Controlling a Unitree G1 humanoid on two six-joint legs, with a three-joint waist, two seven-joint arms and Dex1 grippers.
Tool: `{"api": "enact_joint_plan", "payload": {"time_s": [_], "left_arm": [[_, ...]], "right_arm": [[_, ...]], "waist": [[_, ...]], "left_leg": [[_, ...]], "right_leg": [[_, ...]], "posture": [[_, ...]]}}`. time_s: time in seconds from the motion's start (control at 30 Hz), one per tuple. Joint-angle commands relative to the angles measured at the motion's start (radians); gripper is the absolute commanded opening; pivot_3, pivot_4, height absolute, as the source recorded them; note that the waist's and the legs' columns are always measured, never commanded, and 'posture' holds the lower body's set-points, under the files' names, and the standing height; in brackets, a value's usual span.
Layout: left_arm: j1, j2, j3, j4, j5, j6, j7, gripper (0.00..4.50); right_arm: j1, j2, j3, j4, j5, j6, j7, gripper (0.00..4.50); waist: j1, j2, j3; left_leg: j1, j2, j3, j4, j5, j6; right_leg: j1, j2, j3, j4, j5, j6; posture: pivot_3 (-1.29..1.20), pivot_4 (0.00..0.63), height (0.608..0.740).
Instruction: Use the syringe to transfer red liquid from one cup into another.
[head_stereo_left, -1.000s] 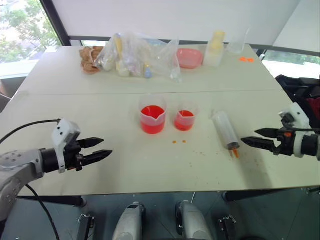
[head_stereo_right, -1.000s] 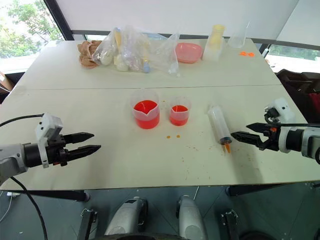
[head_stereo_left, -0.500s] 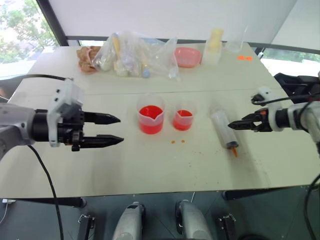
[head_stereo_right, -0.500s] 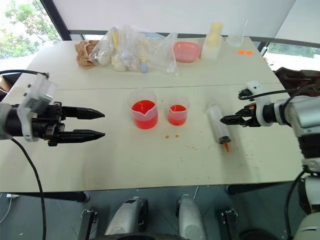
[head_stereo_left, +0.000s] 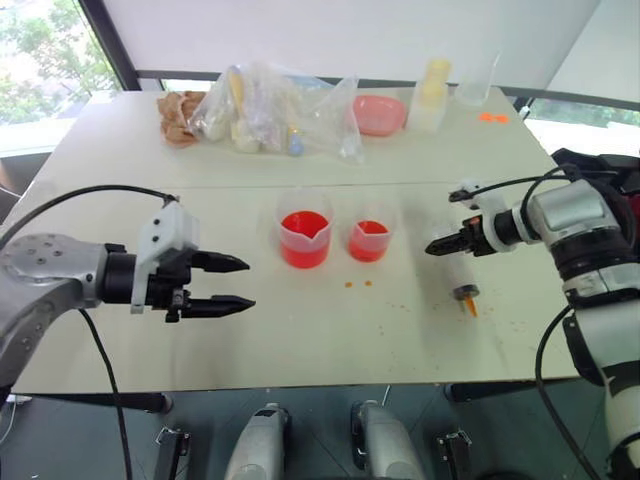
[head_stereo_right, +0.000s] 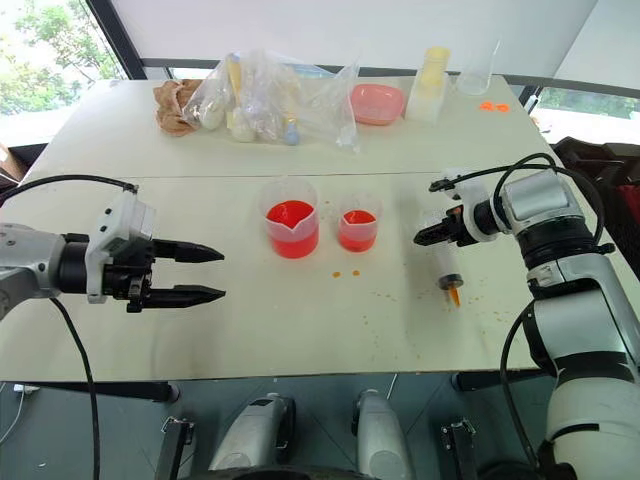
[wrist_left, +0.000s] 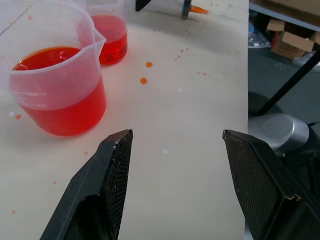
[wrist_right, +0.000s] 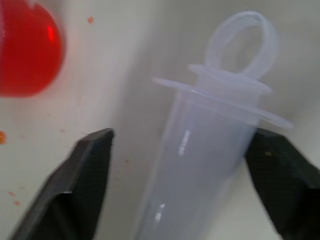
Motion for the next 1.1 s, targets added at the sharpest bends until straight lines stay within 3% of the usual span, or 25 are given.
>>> {"api": "enact_joint_plan", "payload": {"time_s": [0.03,0.07,0.1,0.27,0.43,0.53,0.6,0.67,0.73,0.87,1.1], "left_arm": [[0.027,0.001,0.03,-0.027,0.025,-0.026,0.009,3.02],[0.034,0.0,0.033,-0.028,0.028,-0.029,0.012,3.02],[0.037,-0.003,0.035,-0.026,0.031,-0.032,0.016,3.02],[0.025,-0.015,0.029,0.007,0.052,-0.046,0.029,3.02],[-0.08,-0.084,0.159,0.173,-0.056,0.019,0.108,3.02],[-0.132,-0.106,0.186,0.229,-0.072,0.037,0.14,3.02],[-0.138,-0.108,0.187,0.233,-0.074,0.043,0.144,3.02],[-0.155,-0.093,0.103,0.264,0.044,-0.037,0.134,3.02],[-0.164,-0.089,0.065,0.282,0.102,-0.078,0.125,3.02],[-0.267,-0.111,0.05,0.347,0.128,-0.099,0.136,3.02],[-0.321,-0.122,0.053,0.365,0.152,-0.101,0.147,3.02]], "right_arm": [[0.015,0.011,0.014,0.017,-0.029,-0.001,0.024,1.98],[0.017,0.012,0.01,0.014,-0.032,0.006,0.028,1.55],[0.024,0.012,0.004,0.003,-0.031,0.017,0.032,1.4],[0.054,0.002,-0.044,-0.086,-0.003,0.074,0.037,1.4],[-0.146,0.047,-0.471,-0.221,0.183,-0.082,-0.08,1.4],[-0.176,0.093,-0.582,-0.317,0.235,-0.152,-0.16,1.4],[-0.168,0.102,-0.596,-0.338,0.245,-0.153,-0.18,1.4],[-0.127,0.222,-0.59,-0.473,0.21,-0.388,-0.275,1.4],[-0.103,0.279,-0.588,-0.535,0.192,-0.503,-0.321,1.4],[0.001,0.65,-0.531,-0.686,0.269,-0.635,-0.482,1.4],[0.078,0.762,-0.475,-0.671,0.265,-0.718,-0.527,1.4]], "waist": [[-0.001,0.0,0.0],[-0.002,0.0,0.0],[-0.002,0.0,0.0],[-0.001,-0.001,-0.001],[-0.006,0.005,0.005],[-0.005,0.004,0.005],[-0.002,-0.002,0.001],[-0.002,-0.008,-0.002],[-0.007,-0.006,-0.001],[-0.013,-0.006,-0.001],[-0.006,-0.007,-0.002]], "left_leg": [[0.0,0.0,0.0,0.0,0.0,0.0],[0.0,0.0,0.0,0.0,0.0,0.0],[0.001,0.0,0.0,0.0,0.0,0.0],[0.001,0.0,0.0,0.0,0.0,0.0],[0.0,0.0,0.002,0.001,0.0,0.0],[0.0,0.0,0.004,0.001,0.0,0.0],[0.001,0.001,0.002,-0.001,0.0,0.0],[0.001,0.001,0.001,-0.001,0.0,0.0],[0.002,0.0,0.003,0.0,0.0,0.0],[0.002,0.001,0.009,0.001,0.001,-0.002],[0.0,0.0,0.009,0.001,0.001,-0.002]], "right_leg": [[0.0,0.0,0.0,0.0,0.0,0.0],[0.0,0.0,0.0,0.001,0.0,0.0],[0.0,0.0,0.0,0.001,0.0,0.0],[0.0,0.0,0.0,0.001,0.0,0.0],[-0.002,0.0,0.001,0.003,0.001,0.001],[-0.007,0.0,0.005,0.012,0.002,0.004],[-0.007,0.002,0.004,0.012,0.001,0.004],[-0.005,0.002,0.003,0.012,0.001,0.004],[-0.003,0.001,0.004,0.012,0.001,0.004],[-0.009,0.001,0.011,0.015,0.001,0.004],[-0.01,-0.001,0.013,0.015,0.002,0.005]], "posture": [[0.0,0.15,0.74],[0.0,0.15,0.74],[0.0,0.15,0.74],[0.0,0.15,0.74],[0.0,0.15,0.74],[0.0,0.15,0.74],[0.0,0.15,0.74],[0.0,0.15,0.74],[0.0,0.15,0.74],[0.0,0.15,0.74],[0.0,0.15,0.74]]}}
